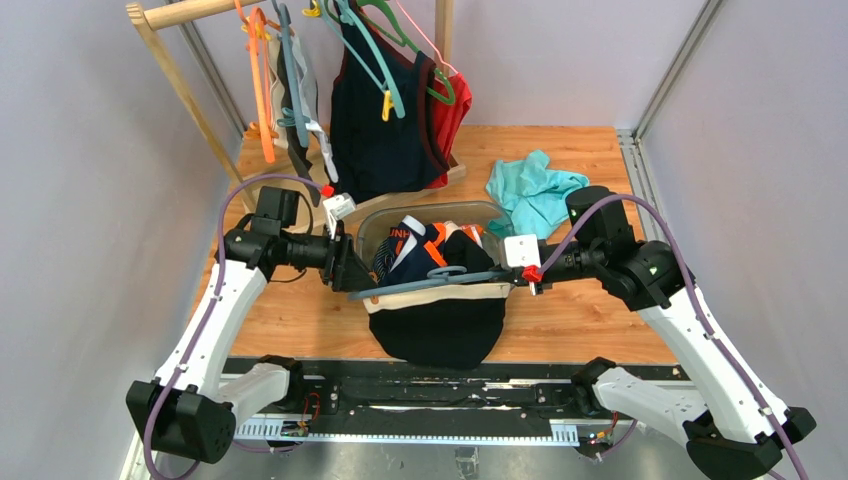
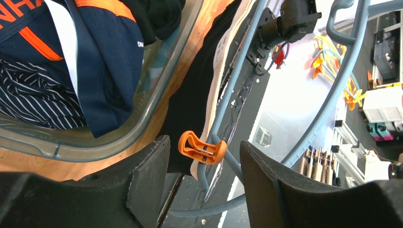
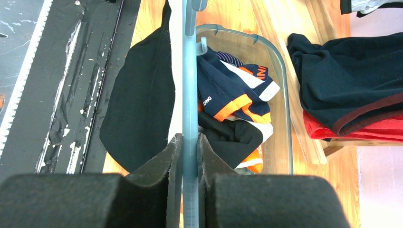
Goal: Remove the underwear clipped to the hanger
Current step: Remove the underwear from the hanger.
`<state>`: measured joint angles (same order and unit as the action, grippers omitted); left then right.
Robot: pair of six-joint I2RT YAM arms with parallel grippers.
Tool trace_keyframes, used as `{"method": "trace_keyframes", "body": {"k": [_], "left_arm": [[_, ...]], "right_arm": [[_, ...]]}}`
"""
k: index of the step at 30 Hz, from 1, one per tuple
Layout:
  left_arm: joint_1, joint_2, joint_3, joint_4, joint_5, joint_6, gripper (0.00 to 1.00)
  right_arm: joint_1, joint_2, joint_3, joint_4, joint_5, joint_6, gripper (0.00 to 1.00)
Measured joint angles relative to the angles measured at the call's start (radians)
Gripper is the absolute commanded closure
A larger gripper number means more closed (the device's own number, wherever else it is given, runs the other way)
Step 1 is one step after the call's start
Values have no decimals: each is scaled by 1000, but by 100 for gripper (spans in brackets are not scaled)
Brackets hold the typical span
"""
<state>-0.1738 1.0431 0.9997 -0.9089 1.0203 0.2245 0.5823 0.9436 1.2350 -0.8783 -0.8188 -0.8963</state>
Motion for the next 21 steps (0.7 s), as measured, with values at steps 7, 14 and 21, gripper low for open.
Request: {"method": "trace_keyframes", "body": {"k": [7, 14, 21], "left_arm": [[-7, 12, 10, -8, 14, 11, 62], [-10, 6, 10, -10, 13, 19, 82], [-10, -23, 10, -11, 7, 17, 96]], "right_arm": [[0, 0, 0, 16, -1, 14, 100], [0, 0, 0, 50, 0, 59, 99], [0, -6, 0, 93, 12, 104, 100]]}}
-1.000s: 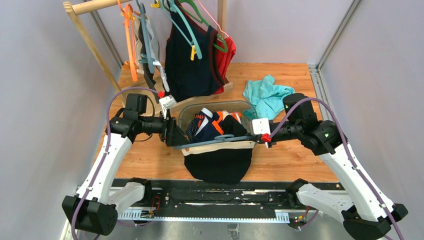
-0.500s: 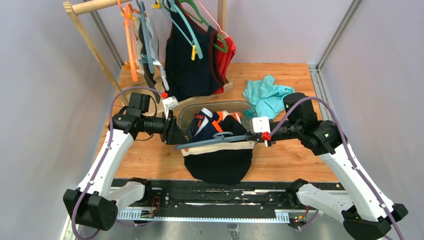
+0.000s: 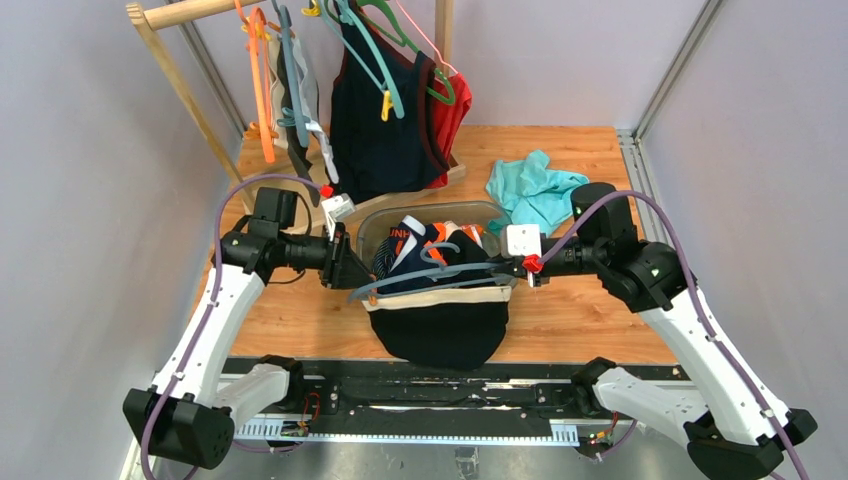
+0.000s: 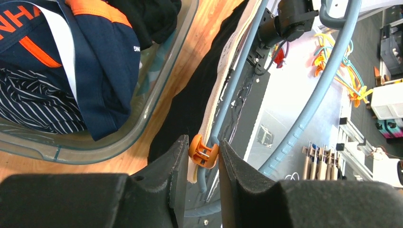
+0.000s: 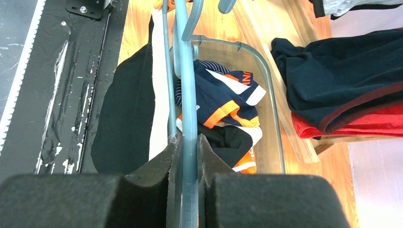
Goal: Remove the underwear clipped to the hanger
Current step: Remove the underwear from the hanger.
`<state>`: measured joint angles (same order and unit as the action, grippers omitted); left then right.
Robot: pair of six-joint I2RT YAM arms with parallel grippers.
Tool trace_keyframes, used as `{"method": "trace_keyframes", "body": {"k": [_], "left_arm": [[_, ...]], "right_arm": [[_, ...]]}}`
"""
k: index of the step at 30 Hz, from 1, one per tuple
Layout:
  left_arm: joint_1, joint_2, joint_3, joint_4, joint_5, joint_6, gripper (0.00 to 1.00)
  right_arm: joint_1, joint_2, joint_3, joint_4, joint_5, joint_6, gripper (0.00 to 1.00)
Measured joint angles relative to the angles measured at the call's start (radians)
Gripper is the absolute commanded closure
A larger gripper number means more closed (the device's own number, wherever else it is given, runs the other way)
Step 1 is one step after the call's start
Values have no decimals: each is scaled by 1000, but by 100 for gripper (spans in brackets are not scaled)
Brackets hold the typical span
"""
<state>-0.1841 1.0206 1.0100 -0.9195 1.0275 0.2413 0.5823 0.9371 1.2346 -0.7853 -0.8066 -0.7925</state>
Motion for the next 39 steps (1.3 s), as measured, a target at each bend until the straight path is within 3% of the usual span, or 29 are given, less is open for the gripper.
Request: {"method": "trace_keyframes", "body": {"k": [13, 25, 29, 32, 39], "left_arm": [[-1, 10, 116, -20, -15, -34, 100], [-1, 16, 119, -35, -8, -44, 99], [-1, 18, 119, -38, -8, -53, 96], [-1, 19, 119, -44, -3, -72, 83], [-1, 19, 125, -54, 27, -100, 83]], "right_arm": [[0, 29, 99, 58, 92, 110, 99], [0, 9, 92, 79, 124, 122, 99], [0, -2, 88, 89, 127, 134, 100], [0, -1, 92, 99, 135, 154, 99], [0, 30, 111, 138, 171, 210, 99]]}}
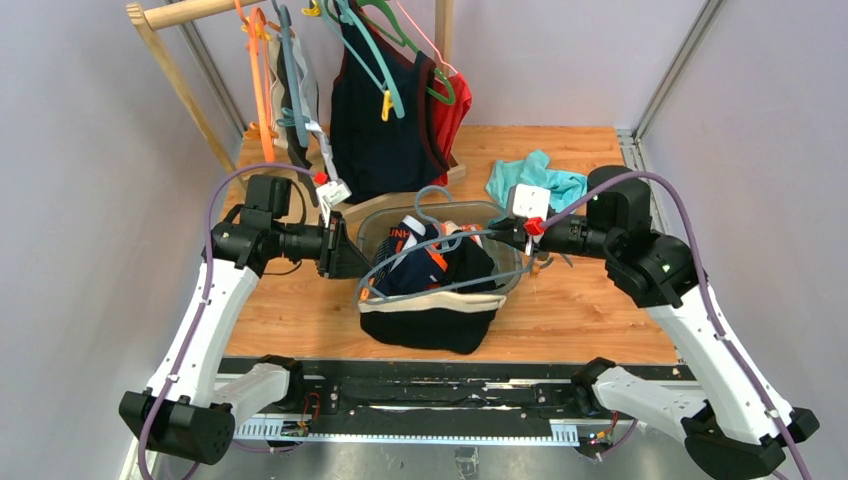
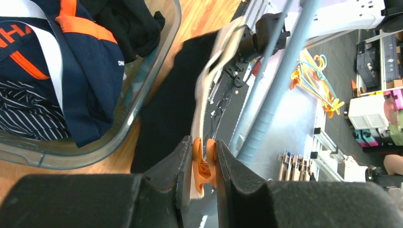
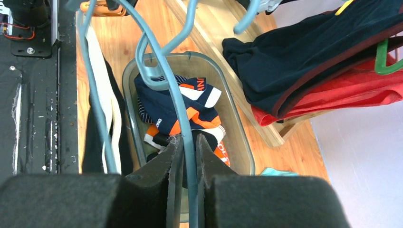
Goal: Remove the underwear clipped to the hanger
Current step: Remove the underwear from the hanger, then place the hanger at the clothesline.
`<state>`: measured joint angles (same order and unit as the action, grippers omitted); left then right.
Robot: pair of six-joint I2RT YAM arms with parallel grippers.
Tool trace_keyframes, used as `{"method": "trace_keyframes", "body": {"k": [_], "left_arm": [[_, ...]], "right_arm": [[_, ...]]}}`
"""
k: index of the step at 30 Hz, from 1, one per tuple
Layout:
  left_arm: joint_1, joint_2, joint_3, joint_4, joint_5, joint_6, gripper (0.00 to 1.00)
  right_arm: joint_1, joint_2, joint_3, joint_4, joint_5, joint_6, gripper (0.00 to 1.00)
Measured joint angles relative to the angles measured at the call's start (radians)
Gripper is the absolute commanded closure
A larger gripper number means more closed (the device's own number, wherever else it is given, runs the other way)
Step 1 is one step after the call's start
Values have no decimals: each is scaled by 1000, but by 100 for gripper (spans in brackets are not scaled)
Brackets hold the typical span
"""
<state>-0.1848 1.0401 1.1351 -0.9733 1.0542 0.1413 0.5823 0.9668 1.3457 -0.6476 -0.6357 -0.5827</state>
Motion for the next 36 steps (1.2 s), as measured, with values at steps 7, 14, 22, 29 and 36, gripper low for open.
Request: {"method": "trace_keyframes", "body": {"k": [7, 14, 22, 29, 36], "left_arm": [[3, -5, 1, 14, 25, -37, 91], [27, -47, -4, 56, 22, -84, 100], [65, -88, -4, 89, -71, -105, 100], [73, -140, 8, 152, -283, -87, 100], [77, -248, 75, 240, -368, -41, 100]], "right_arm": [[0, 50, 4, 59, 7, 54, 99], [0, 47, -5, 89, 10, 50, 100], [-1, -24, -77, 64, 19, -77, 99], [-1, -64, -143, 20, 20, -151, 100], [-1, -82, -182, 31, 58, -153, 99]]}}
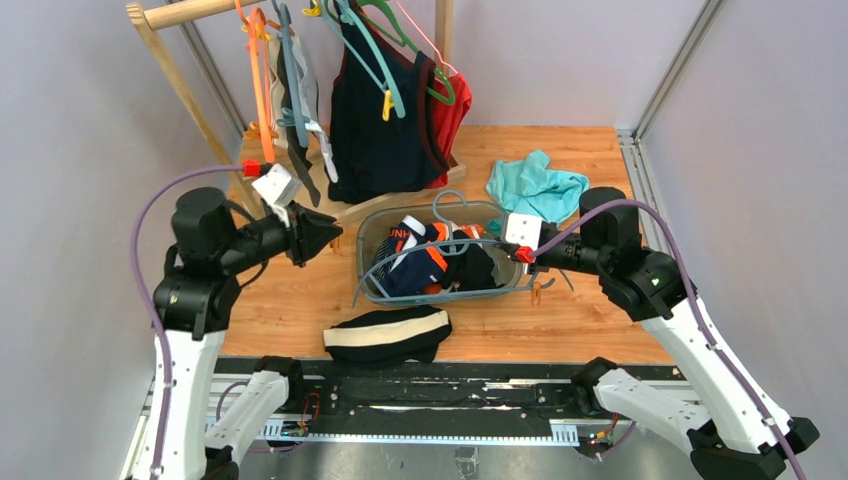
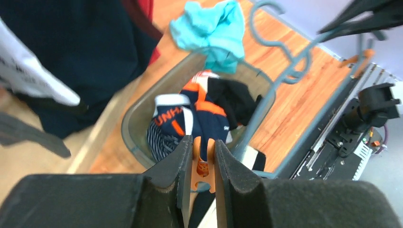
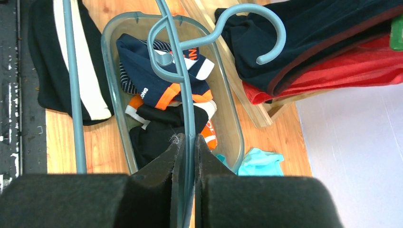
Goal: Remove the underwear clipped to the hanger
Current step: Place the hanger at the clothesline.
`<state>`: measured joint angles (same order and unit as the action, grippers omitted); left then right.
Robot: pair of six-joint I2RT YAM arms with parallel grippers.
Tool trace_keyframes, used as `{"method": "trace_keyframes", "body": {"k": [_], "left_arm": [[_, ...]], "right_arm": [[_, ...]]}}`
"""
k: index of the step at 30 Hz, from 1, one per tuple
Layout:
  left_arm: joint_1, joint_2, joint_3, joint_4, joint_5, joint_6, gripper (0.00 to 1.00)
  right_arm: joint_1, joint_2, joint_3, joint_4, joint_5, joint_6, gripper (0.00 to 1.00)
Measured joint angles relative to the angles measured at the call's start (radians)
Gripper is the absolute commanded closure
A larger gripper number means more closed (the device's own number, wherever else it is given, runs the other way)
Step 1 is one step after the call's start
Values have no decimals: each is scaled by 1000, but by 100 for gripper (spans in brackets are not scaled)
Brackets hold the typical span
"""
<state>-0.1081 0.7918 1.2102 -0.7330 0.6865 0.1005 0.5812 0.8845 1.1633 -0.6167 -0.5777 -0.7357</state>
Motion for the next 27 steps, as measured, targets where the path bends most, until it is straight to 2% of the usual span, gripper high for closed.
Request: {"method": "trace_keyframes", "body": {"k": [10, 18, 27], "left_arm": [[0, -76, 23, 35, 247, 48, 100], [-12, -60, -13, 35, 344, 141, 100], [-16, -51, -55, 33, 412, 199, 100]], "right_arm": [[-6, 63, 22, 62, 50, 114, 99], [-16, 126, 87, 90, -23, 237, 99], [-26, 149, 97, 97, -80, 301, 99]]}}
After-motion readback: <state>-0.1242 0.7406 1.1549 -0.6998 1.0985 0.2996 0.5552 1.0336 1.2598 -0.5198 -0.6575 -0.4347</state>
